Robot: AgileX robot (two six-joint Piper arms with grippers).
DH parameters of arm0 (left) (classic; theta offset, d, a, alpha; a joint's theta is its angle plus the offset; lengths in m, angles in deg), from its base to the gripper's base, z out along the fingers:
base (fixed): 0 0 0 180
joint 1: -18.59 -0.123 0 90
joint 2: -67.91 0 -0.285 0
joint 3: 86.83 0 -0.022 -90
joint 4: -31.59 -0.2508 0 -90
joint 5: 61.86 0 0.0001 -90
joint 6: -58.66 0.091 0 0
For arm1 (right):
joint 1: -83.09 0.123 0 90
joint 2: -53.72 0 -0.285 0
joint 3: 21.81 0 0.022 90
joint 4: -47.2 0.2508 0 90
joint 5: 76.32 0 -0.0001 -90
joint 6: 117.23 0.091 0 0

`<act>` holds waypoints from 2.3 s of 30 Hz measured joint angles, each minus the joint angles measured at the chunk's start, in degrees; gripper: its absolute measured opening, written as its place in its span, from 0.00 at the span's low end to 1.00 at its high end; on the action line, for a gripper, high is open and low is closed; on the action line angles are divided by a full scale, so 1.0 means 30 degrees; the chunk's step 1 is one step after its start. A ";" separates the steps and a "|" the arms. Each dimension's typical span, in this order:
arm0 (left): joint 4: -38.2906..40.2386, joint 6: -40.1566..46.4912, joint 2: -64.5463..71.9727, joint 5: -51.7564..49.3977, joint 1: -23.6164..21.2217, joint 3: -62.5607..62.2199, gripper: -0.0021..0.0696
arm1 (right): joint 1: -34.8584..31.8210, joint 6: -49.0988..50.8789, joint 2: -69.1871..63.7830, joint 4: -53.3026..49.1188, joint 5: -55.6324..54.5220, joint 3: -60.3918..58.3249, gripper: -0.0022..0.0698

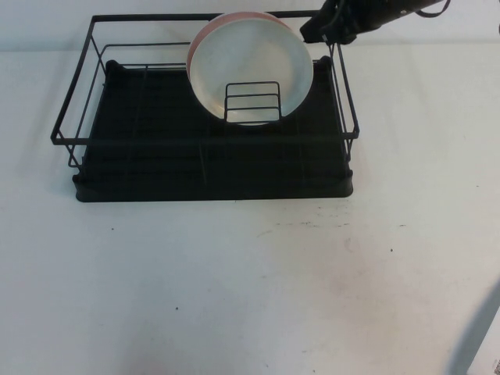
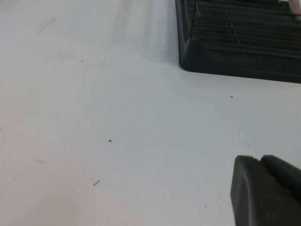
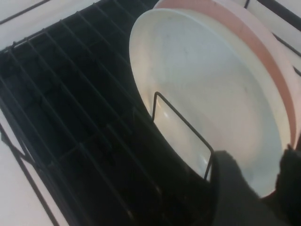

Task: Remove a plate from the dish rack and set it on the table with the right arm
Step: Grasp the plate from the shelf

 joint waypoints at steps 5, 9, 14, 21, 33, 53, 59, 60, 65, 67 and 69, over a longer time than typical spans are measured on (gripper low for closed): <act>0.0000 0.0000 0.0000 0.0000 0.0000 0.0000 0.02 | 0.0031 -0.1928 0.0002 0.0922 -0.0047 0.0122 0.41; 0.0000 0.0000 0.0000 0.0000 0.0000 0.0000 0.02 | 0.0031 -0.2811 -0.0007 0.1289 -0.0464 0.0122 0.44; 0.0000 0.0000 0.0000 0.0000 0.0000 0.0000 0.02 | 0.0031 -0.3760 -0.0544 0.1576 -0.0658 0.0166 0.44; 0.0000 0.0000 0.0000 0.0000 0.0000 0.0000 0.02 | 0.0070 -0.4445 -0.1836 0.1614 -0.0697 0.0166 0.44; 0.0000 0.0000 0.0000 0.0000 0.0000 0.0000 0.02 | 0.0222 -0.5104 -0.2363 0.1660 -0.1328 0.0166 0.44; 0.0000 0.0000 0.0000 0.0000 0.0000 0.0000 0.02 | 0.0222 -0.5104 -0.3235 0.1401 -0.3553 0.1882 0.44; 0.0000 0.0000 0.0000 0.0000 0.0000 0.0000 0.02 | 0.0222 -0.5104 -0.3352 0.1404 -0.3798 0.1882 0.44; 0.0000 0.0000 0.0000 0.0000 0.0000 0.0000 0.02 | 0.0222 -0.5104 -0.3429 0.1404 -0.3793 0.1882 0.44; 0.0000 0.0000 0.0000 0.0000 0.0000 0.0000 0.02 | 0.0222 -0.5104 -0.3883 0.1480 -0.4221 0.1882 0.44; 0.0000 0.0000 0.0000 0.0000 0.0000 0.0000 0.02 | 0.0222 -0.5104 -0.3976 0.1537 -0.4377 0.1882 0.44; 0.0000 0.0000 0.0000 0.0000 0.0000 0.0000 0.02 | 0.0222 -0.5104 -0.4112 0.1623 -0.4502 0.1882 0.44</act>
